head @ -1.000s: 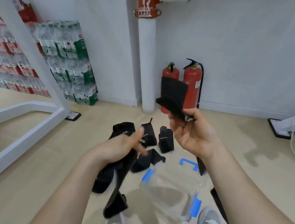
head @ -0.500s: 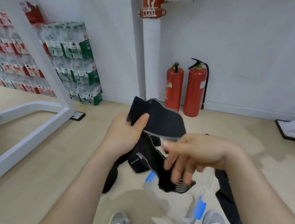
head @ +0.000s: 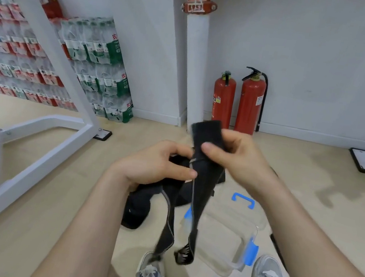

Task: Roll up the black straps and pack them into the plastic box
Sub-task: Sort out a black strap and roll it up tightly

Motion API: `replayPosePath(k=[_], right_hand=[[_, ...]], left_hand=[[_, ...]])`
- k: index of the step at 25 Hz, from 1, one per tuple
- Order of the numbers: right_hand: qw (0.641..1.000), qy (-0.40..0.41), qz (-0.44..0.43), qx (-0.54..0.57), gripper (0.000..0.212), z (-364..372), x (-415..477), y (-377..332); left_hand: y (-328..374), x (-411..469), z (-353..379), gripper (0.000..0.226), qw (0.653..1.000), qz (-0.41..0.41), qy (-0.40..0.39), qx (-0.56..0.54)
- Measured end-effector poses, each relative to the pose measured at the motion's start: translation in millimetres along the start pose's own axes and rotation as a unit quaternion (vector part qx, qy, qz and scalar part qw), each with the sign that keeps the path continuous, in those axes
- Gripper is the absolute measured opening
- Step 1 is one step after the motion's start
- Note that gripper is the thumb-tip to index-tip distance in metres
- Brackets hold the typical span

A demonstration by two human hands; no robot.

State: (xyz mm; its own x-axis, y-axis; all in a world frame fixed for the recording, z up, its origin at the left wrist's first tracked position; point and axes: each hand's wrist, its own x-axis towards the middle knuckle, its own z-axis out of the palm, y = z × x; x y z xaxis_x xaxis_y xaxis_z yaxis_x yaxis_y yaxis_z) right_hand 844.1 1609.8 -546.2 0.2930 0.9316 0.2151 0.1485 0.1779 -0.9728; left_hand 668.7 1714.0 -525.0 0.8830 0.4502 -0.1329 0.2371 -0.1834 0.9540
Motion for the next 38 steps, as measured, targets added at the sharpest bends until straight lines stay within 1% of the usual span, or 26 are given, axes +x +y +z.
replayPosePath(k=[1,3,5,7,9,10,12,14,16,17,18,19,20,21,22,23,24,25,26,27,28,29,30,34,37,38], right_hand=[[0.999,-0.010,0.017,0.041,0.014,-9,0,0],[0.986,-0.103,0.073,0.111,0.025,-23,-3,1],[0.968,-0.205,0.105,0.096,0.038,-23,-4,7],[0.946,-0.289,0.110,0.094,0.038,-13,-3,15],[0.929,-0.326,0.127,0.121,0.033,-7,-3,17],[0.927,-0.322,0.138,0.132,0.032,-7,-3,15],[0.940,-0.280,0.151,0.126,0.032,-13,-3,13],[0.960,-0.215,0.153,0.095,0.021,-20,-3,10],[0.968,-0.161,0.174,0.082,0.023,-24,-4,6],[0.968,-0.146,0.185,0.083,0.030,-24,-5,5],[0.969,-0.134,0.191,0.086,0.036,-22,-5,3],[0.970,-0.118,0.190,0.091,0.038,-18,-6,2],[0.974,-0.096,0.181,0.096,0.037,-14,-6,2],[0.978,-0.067,0.168,0.100,0.033,-9,-5,2],[0.982,-0.037,0.155,0.105,0.027,-5,-4,2],[0.983,-0.006,0.144,0.111,0.022,-2,-3,2],[0.984,0.023,0.133,0.118,0.018,-1,-2,1],[0.983,0.050,0.125,0.123,0.016,0,-1,0],[0.982,0.071,0.120,0.128,0.015,1,0,-1],[0.981,0.085,0.118,0.132,0.014,2,0,-2],[0.979,0.093,0.116,0.137,0.014,3,0,-3],[0.978,0.098,0.117,0.143,0.015,5,1,-4],[0.977,0.103,0.117,0.146,0.015,5,1,-4],[0.983,0.081,0.101,0.130,0.016,10,-1,-7],[0.985,0.092,0.079,0.119,0.016,9,0,-6],[0.984,0.102,0.076,0.127,0.015,6,1,-6]], left_hand=[[-1,-4,-8,0.033,0.999,0.019,-0.004,-0.039],[-3,-11,-17,0.047,0.989,0.059,-0.031,-0.131],[-2,-16,-17,0.054,0.969,0.085,-0.105,-0.208],[-5,-14,-16,0.058,0.956,0.098,-0.146,-0.235],[-7,-9,-22,0.058,0.956,0.090,-0.115,-0.254],[-8,-7,-28,0.057,0.963,0.070,-0.070,-0.251],[-16,-8,-42,0.059,0.983,0.003,0.005,-0.186],[-20,-15,-51,0.058,0.993,-0.059,-0.001,-0.098],[-19,-19,-54,0.048,0.995,-0.075,0.025,-0.055],[-16,-18,-53,0.042,0.992,-0.063,0.088,-0.057],[-13,-16,-50,0.033,0.981,-0.043,0.169,-0.089],[-12,-11,-46,0.023,0.955,-0.020,0.240,-0.174],[-9,-5,-41,0.018,0.915,0.011,0.273,-0.296],[-7,2,-33,0.023,0.878,0.039,0.278,-0.388],[-8,6,-22,0.033,0.861,0.054,0.291,-0.413],[-7,8,-14,0.036,0.872,0.058,0.329,-0.357],[-7,9,-7,0.029,0.895,0.052,0.390,-0.211],[-6,7,-1,0.016,0.894,0.042,0.445,-0.028],[-1,4,6,0.011,0.899,0.027,0.429,0.089],[-2,4,11,0.029,0.926,-0.001,0.355,0.129],[-1,4,19,0.048,0.961,-0.041,0.254,0.106],[0,4,25,0.062,0.979,-0.085,0.166,0.082],[1,4,31,0.070,0.984,-0.108,0.122,0.065],[5,6,33,0.051,0.983,-0.087,0.154,-0.053],[8,2,25,0.051,0.983,-0.117,0.136,0.029],[8,0,25,0.049,0.982,-0.109,0.151,0.012]])
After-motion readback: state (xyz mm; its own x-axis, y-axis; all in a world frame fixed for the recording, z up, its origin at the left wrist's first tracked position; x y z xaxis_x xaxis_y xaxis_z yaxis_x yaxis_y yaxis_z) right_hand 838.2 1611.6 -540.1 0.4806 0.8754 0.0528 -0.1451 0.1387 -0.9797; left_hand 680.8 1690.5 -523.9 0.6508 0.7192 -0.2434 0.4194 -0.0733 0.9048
